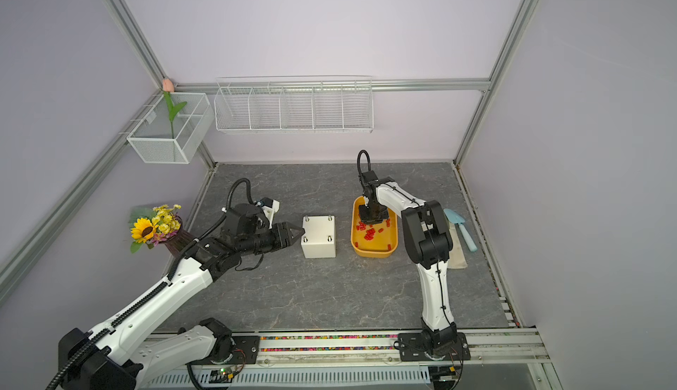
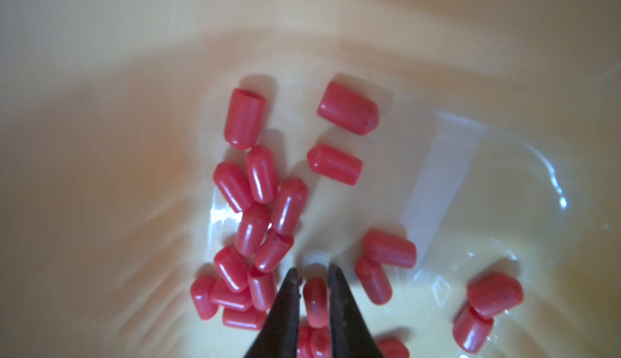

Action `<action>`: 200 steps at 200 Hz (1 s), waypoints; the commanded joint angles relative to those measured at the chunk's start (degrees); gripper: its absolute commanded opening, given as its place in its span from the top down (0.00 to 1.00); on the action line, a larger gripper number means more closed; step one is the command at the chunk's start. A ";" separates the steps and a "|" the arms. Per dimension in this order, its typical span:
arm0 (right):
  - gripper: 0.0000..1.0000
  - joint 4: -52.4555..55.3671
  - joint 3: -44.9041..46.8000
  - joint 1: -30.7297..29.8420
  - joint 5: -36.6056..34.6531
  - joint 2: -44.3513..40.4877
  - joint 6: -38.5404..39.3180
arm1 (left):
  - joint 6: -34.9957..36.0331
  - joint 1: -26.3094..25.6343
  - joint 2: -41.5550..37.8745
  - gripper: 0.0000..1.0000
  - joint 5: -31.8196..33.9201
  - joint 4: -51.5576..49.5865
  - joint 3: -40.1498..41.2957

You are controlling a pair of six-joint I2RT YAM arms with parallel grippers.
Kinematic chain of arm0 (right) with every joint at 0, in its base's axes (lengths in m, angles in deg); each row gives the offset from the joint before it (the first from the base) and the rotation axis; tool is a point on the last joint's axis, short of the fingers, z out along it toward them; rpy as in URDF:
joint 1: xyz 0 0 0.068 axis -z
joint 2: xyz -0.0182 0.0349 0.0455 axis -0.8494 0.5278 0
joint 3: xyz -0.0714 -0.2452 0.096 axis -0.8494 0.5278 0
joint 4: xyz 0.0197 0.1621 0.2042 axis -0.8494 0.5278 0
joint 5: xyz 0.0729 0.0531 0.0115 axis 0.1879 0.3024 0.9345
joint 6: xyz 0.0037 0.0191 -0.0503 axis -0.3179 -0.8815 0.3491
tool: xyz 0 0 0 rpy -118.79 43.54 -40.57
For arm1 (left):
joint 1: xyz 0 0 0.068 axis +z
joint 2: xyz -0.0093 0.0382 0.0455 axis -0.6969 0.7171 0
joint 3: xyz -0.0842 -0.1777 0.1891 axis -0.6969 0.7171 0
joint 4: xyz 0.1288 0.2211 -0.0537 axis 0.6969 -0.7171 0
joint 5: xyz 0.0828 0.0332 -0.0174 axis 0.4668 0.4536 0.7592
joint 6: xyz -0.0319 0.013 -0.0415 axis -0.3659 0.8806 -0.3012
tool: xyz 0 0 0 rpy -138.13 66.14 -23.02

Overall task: Cover the protruding screws with screw protection sleeves
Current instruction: Pick up the screw protection sleeve from the storage box.

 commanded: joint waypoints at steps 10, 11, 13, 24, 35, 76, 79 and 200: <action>0.84 1.08 1.48 -0.50 0.68 -0.29 -0.47 | -0.69 -0.25 -0.73 0.41 0.88 0.44 0.59; 0.84 1.07 1.56 -0.50 0.64 -0.34 -0.50 | -0.69 -0.25 -0.76 0.41 0.92 0.46 0.57; 0.84 0.95 1.62 -0.50 0.56 -0.51 -0.53 | -0.69 -0.25 -0.71 0.41 0.96 0.47 0.55; 0.84 0.63 2.23 -0.50 0.51 -1.53 -0.68 | -0.69 -0.28 -0.77 0.41 0.97 0.41 0.42; 0.86 0.45 2.81 -0.54 0.51 -2.57 -0.70 | -0.73 -0.38 -0.95 0.41 0.97 0.44 0.42; 0.88 -0.26 4.40 -0.41 -0.03 -6.95 -1.11 | -0.78 -0.34 -1.14 0.41 1.14 0.38 0.37; 0.88 -0.31 4.51 -0.41 -0.09 -7.32 -1.15 | -0.79 -0.43 -1.18 0.41 1.16 0.39 0.36; 0.87 -8.74 12.26 -1.19 11.87 -33.11 -6.69 | -2.19 -0.44 -0.24 0.49 -0.88 9.35 -5.33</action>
